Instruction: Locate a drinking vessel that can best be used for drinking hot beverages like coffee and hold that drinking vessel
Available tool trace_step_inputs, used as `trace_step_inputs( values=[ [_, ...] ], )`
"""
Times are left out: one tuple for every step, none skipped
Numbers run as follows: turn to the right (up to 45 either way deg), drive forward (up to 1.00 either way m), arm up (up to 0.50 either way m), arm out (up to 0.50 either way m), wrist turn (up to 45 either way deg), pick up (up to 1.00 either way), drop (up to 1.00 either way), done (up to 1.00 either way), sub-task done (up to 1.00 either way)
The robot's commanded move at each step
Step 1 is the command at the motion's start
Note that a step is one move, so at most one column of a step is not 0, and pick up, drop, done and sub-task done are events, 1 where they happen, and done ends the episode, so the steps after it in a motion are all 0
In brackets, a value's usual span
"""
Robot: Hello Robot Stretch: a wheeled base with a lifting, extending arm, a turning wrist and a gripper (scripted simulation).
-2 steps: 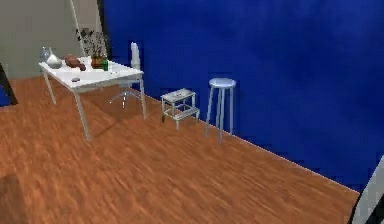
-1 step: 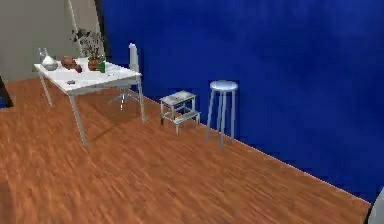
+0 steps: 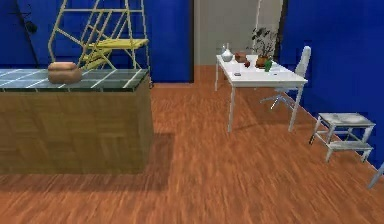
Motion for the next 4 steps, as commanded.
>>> trace_step_inputs(
  values=[
    [-42.0, 0.0, 0.0, 0.0, 0.0, 0.0, 0.0, 0.0, 0.0],
    [0.0, 0.3, 0.0, 0.0, 0.0, 0.0, 0.0, 0.0, 0.0],
    [-45.0, 0.0, 0.0, 0.0, 0.0, 0.0, 0.0, 0.0, 0.0],
    [-3.0, 0.0, 0.0, 0.0, 0.0, 0.0, 0.0, 0.0, 0.0]
  ],
)
